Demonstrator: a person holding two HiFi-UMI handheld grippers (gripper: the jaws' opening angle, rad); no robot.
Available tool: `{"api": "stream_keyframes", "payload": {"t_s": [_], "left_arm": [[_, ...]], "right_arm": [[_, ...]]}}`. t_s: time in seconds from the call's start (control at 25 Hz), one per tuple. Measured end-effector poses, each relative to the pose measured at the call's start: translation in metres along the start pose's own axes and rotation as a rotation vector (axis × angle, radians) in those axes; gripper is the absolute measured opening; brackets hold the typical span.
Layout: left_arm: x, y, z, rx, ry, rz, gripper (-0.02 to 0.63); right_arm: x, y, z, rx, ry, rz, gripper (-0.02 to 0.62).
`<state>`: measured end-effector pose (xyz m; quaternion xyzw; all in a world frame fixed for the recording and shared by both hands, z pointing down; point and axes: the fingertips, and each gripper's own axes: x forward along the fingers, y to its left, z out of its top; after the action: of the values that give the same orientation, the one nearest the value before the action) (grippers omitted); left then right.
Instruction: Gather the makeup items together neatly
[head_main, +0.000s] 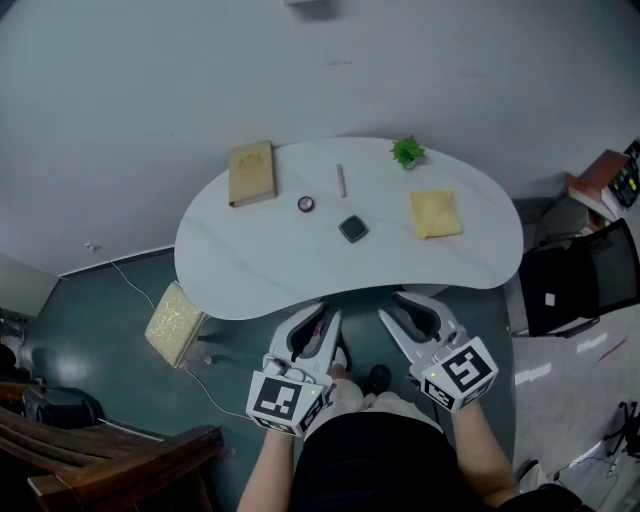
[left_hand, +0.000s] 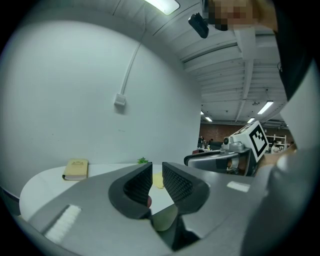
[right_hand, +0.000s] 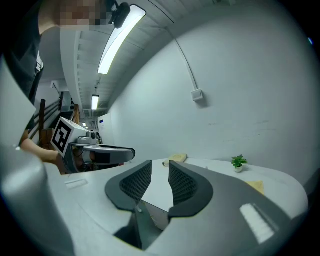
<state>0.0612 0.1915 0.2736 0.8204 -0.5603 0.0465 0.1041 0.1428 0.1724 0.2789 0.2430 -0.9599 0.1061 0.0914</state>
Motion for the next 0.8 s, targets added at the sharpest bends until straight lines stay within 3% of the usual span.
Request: {"api": "stream_keyframes", "payload": {"t_s": [0.48,0.8], "left_arm": [[0.045,0.073,0.011,0.003,0.032,-0.021,0.127],[0.079,0.12,0.016,0.014,0.048,-0.04,0.14]], "right_arm": [[0.073,-0.036,0.023,0.003,0.019,-0.025,0.164],[0.121,-0.063,0.035,0.003,0.038,-0.052,0.181]]}}
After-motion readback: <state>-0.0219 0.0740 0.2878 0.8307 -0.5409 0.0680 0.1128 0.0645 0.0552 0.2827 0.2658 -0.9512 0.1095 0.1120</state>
